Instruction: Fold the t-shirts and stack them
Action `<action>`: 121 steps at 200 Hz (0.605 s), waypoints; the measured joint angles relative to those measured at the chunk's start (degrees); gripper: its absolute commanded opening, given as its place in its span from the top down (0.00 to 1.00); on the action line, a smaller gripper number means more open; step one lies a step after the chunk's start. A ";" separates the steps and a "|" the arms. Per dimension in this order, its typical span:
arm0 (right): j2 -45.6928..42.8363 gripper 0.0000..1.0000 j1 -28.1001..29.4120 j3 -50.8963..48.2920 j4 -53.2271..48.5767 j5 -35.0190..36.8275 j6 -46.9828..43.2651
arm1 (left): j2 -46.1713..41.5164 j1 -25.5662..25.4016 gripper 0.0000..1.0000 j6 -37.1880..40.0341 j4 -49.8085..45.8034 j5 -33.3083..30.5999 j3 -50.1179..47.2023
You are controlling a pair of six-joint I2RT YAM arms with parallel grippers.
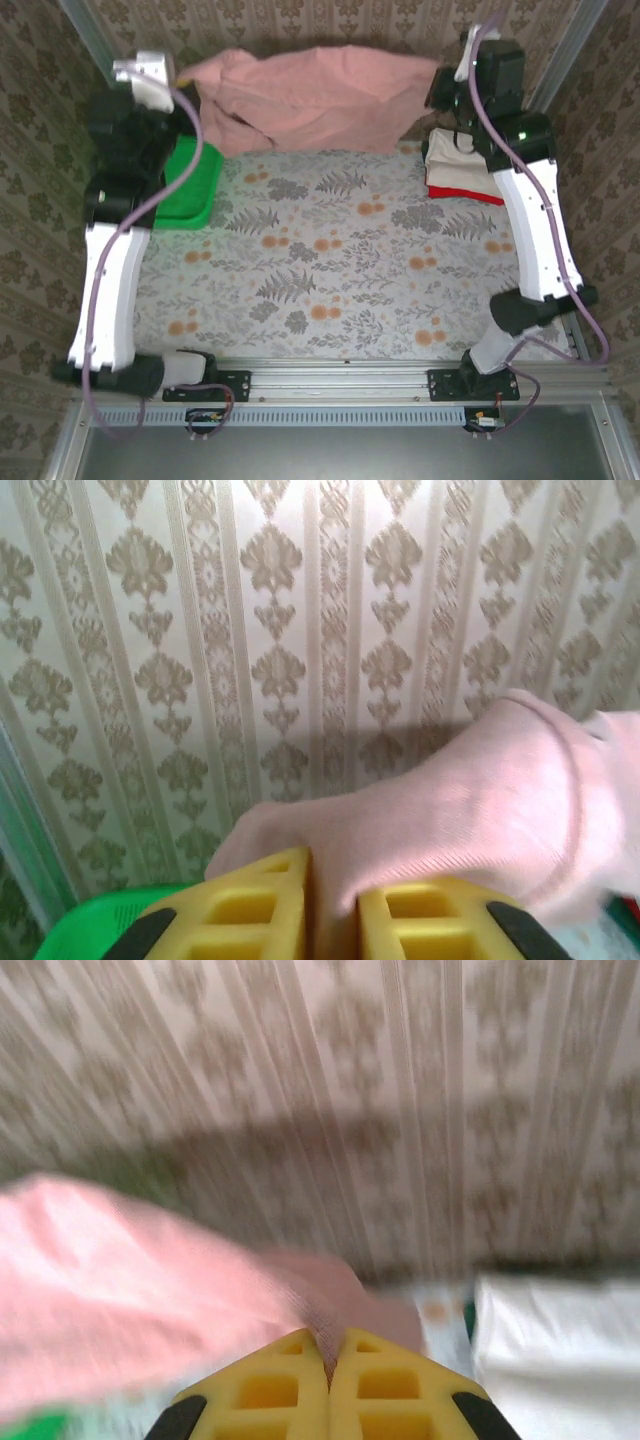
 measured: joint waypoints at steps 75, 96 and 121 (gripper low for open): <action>-28.50 0.85 1.01 -77.29 13.73 -8.33 9.46 | -35.41 -6.05 0.20 -14.93 11.91 -0.17 -72.50; -33.24 0.58 1.42 -82.31 13.55 -8.85 11.67 | -42.95 -6.05 0.15 -18.49 10.14 -1.73 -72.70; -36.74 0.48 1.64 -82.75 12.72 -8.37 13.05 | -40.52 -6.05 0.16 -20.46 10.69 -4.33 -69.55</action>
